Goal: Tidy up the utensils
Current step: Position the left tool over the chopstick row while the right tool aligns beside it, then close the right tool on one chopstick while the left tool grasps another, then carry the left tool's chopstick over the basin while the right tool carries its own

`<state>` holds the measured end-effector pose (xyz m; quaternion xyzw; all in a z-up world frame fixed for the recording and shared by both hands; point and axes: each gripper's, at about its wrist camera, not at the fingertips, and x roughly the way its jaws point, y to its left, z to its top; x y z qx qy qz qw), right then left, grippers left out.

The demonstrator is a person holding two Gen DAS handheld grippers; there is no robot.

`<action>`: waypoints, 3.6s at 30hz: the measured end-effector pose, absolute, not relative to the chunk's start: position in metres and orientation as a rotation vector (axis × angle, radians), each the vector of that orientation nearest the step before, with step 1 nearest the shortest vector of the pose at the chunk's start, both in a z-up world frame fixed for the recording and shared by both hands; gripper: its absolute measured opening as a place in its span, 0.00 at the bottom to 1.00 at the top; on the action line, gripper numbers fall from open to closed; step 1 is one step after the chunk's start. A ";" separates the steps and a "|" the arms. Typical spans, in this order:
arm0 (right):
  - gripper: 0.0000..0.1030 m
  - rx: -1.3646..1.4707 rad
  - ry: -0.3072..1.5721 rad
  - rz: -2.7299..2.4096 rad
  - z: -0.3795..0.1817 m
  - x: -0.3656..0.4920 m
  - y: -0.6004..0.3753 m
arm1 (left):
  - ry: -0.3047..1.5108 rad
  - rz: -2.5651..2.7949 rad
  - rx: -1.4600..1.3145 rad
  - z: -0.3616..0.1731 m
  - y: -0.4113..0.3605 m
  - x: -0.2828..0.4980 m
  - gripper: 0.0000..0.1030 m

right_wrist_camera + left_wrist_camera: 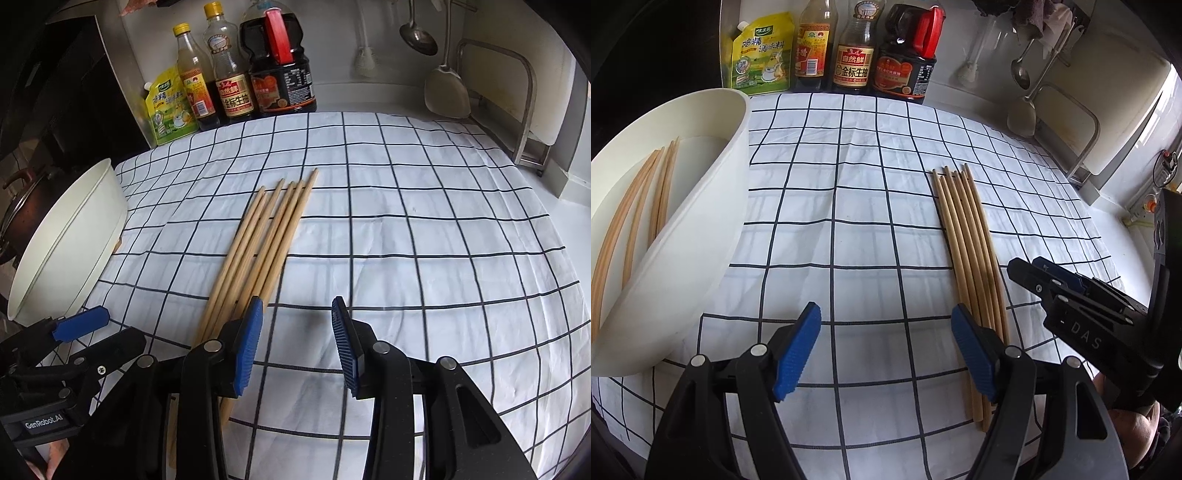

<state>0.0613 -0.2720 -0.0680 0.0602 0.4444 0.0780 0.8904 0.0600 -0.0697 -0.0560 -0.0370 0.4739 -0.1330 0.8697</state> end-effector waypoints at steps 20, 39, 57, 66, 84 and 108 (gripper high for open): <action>0.36 0.014 0.942 0.146 -0.073 0.058 -0.253 | 0.999 -0.266 -0.072 -0.061 -0.067 0.065 0.70; 0.08 0.008 0.951 0.142 -0.076 0.050 -0.258 | 1.003 -0.279 0.002 -0.058 -0.083 0.073 0.70; 0.07 0.117 0.947 0.091 -0.075 0.020 -0.306 | 1.009 -0.281 0.082 -0.068 -0.109 0.083 0.72; 0.12 0.132 0.917 0.086 -0.071 0.022 -0.309 | 0.997 -0.288 0.091 -0.067 -0.113 0.083 0.73; 0.22 0.078 0.944 0.062 -0.074 0.040 -0.302 | 1.049 -0.238 0.209 -0.074 -0.123 0.099 0.86; 0.06 0.134 0.884 0.078 -0.067 0.028 -0.299 | 0.999 -0.345 0.062 -0.058 -0.107 0.069 0.07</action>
